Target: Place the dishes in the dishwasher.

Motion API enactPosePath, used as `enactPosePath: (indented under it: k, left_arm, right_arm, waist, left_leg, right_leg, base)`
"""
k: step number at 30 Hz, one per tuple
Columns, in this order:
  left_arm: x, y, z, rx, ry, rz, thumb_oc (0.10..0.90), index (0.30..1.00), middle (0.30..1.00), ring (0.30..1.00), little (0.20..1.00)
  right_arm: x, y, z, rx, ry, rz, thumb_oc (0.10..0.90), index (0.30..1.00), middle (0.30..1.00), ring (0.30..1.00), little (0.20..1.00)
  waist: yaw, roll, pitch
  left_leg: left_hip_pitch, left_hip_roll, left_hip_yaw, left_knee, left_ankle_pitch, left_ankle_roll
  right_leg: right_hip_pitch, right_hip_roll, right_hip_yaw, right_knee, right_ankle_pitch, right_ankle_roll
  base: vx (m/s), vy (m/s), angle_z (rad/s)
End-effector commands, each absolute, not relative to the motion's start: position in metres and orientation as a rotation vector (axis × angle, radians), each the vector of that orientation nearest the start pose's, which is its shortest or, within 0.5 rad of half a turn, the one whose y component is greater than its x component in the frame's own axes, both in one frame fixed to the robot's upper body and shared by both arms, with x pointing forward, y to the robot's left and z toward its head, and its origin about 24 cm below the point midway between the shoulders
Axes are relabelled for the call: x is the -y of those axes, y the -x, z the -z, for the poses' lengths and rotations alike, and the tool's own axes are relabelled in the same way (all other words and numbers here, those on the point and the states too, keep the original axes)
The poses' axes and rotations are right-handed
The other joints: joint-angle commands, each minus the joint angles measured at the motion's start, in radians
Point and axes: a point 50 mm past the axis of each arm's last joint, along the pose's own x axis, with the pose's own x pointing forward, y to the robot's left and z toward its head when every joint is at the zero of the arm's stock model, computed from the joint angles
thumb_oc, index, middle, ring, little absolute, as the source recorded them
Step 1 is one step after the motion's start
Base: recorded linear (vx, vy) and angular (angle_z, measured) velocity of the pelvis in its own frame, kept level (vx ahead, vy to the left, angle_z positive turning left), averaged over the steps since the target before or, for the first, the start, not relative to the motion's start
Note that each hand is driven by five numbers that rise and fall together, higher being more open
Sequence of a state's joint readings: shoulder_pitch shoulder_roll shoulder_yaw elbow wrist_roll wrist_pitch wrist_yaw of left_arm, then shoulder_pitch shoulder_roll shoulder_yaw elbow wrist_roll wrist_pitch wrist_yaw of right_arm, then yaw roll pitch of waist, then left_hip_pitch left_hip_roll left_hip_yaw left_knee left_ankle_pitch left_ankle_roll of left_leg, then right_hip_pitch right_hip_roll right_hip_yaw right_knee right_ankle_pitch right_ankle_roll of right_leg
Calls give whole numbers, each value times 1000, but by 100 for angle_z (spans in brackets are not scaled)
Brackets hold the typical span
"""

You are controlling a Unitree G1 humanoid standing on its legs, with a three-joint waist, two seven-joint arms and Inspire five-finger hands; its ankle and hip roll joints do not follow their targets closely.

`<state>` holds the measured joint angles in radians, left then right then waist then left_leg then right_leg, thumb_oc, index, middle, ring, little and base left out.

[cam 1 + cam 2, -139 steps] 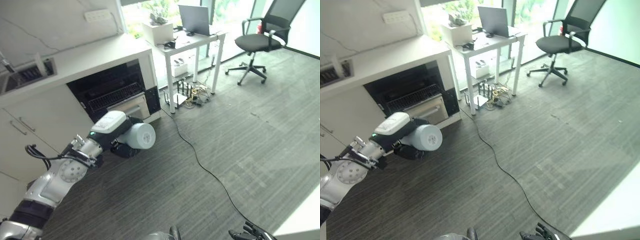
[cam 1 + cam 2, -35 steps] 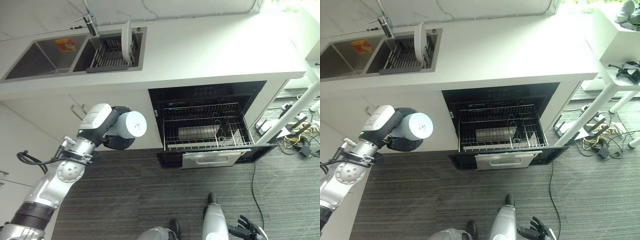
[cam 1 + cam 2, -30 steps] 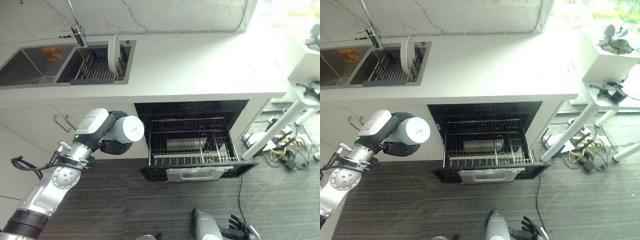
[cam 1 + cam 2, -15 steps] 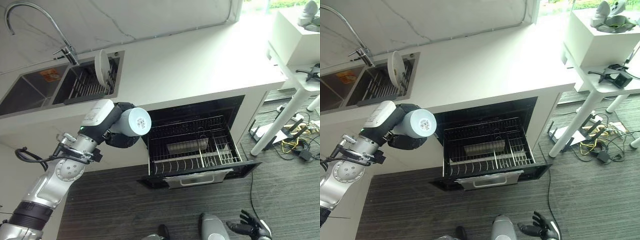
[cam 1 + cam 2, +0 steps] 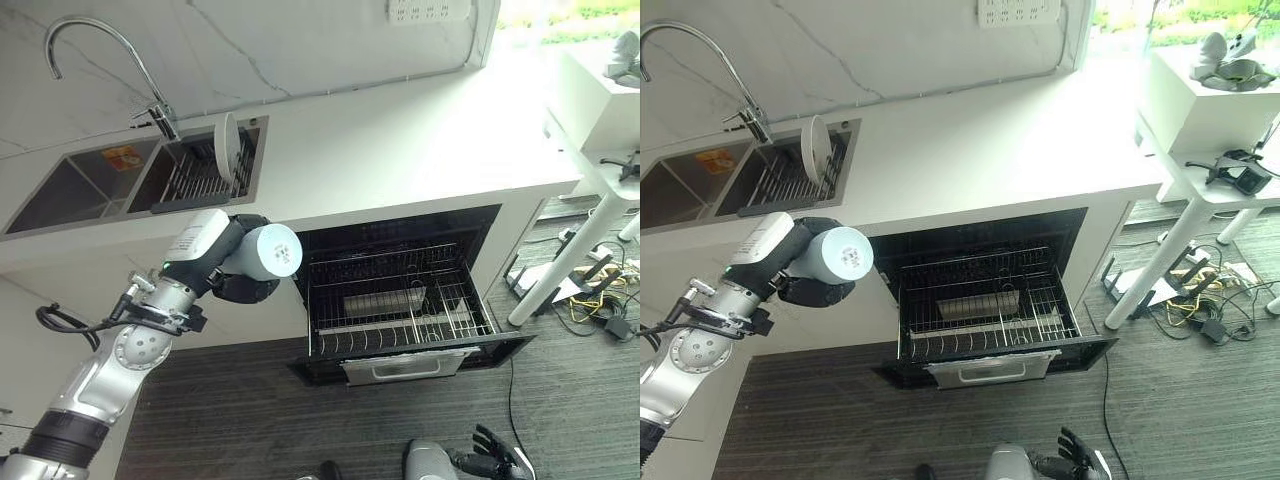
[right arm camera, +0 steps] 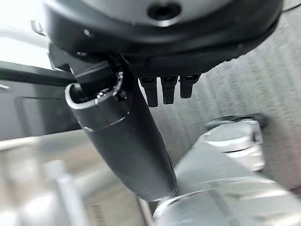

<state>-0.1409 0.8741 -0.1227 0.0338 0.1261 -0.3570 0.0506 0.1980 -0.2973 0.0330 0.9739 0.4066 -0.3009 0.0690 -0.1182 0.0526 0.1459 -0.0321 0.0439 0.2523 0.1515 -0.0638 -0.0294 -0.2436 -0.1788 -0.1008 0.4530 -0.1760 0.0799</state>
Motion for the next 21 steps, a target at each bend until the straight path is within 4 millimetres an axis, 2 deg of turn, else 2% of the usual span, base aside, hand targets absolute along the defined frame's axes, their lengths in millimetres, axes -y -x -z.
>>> enactPosePath:
  k: [1, 3, 5, 8, 13, 14, 15, 21]
  left_arm:
    - [-234, -273, -194, 660, -704, 146, 400, 300, 300, 300, 300]
    - [-234, -275, -190, 638, -637, 148, 400, 300, 300, 300, 300]
    - [-231, -282, -171, 560, -458, 151, 400, 300, 300, 300, 300]
    - [-225, -284, -158, 527, -313, 134, 400, 300, 300, 300, 300]
    - [-214, -282, -140, 511, -151, 83, 400, 300, 300, 300, 300]
    - [-213, -281, -137, 510, -137, 71, 400, 300, 300, 300, 300]
    - [-211, -279, -134, 509, -128, 63, 400, 300, 300, 300, 300]
    - [-200, -274, -126, 515, -116, -10, 400, 300, 300, 300, 300]
  right_arm:
    - [270, -109, 104, -533, -103, 309, 800, 900, 900, 900, 900]
    - [269, -111, 99, -489, -109, 309, 800, 900, 900, 900, 900]
    - [273, -118, 78, -368, -68, 329, 800, 900, 900, 900, 900]
    - [282, -126, 54, -235, -66, 369, 800, 900, 900, 900, 900]
    - [292, -143, -7, 8, -14, 315, 800, 900, 900, 900, 900]
    - [292, -145, -18, 50, -11, 302, 800, 900, 900, 900, 900]
    - [293, -148, -29, 93, -11, 293, 800, 900, 900, 900, 900]
    - [288, -153, -85, 335, -14, 181, 800, 900, 900, 900, 900]
  waist:
    - [-61, -32, -14]
    - [-71, -42, -15]
    - [-112, -71, -4]
    - [-136, -95, 3]
    - [-171, -130, 13]
    - [-176, -134, 14]
    - [-179, -126, 15]
    - [-209, -129, 9]
  left_leg:
    - [-16, 57, 55, 149, -217, 18]
    - [-11, 50, 67, 149, -216, 24]
    - [31, 29, 97, 149, -234, 41]
    - [62, 16, 129, 149, -245, 53]
    - [107, 11, 193, 149, -263, 66]
    - [113, 12, 205, 149, -266, 67]
    - [128, 17, 198, 149, -295, 67]
    - [150, 18, 231, 149, -307, 77]
  right_leg:
    - [79, -87, 1, -153, 37, 163]
    - [70, -86, 19, -153, 47, 165]
    - [59, -85, 64, -153, 69, 175]
    - [42, -89, 95, -153, 94, 181]
    - [4, -105, 104, -153, 138, 182]
    - [-2, -108, 100, -153, 146, 182]
    - [5, -103, 94, -153, 133, 182]
    - [-16, -94, 99, -153, 148, 182]
  base:
    - [-5, 25, -27]
    - [-7, 32, -51]
    - [-4, 32, -80]
    - [-21, 7, -77]
    - [-67, 0, -92]
    - [-7, 49, -71]
    - [-4, 53, -77]
    - [-38, 38, -54]
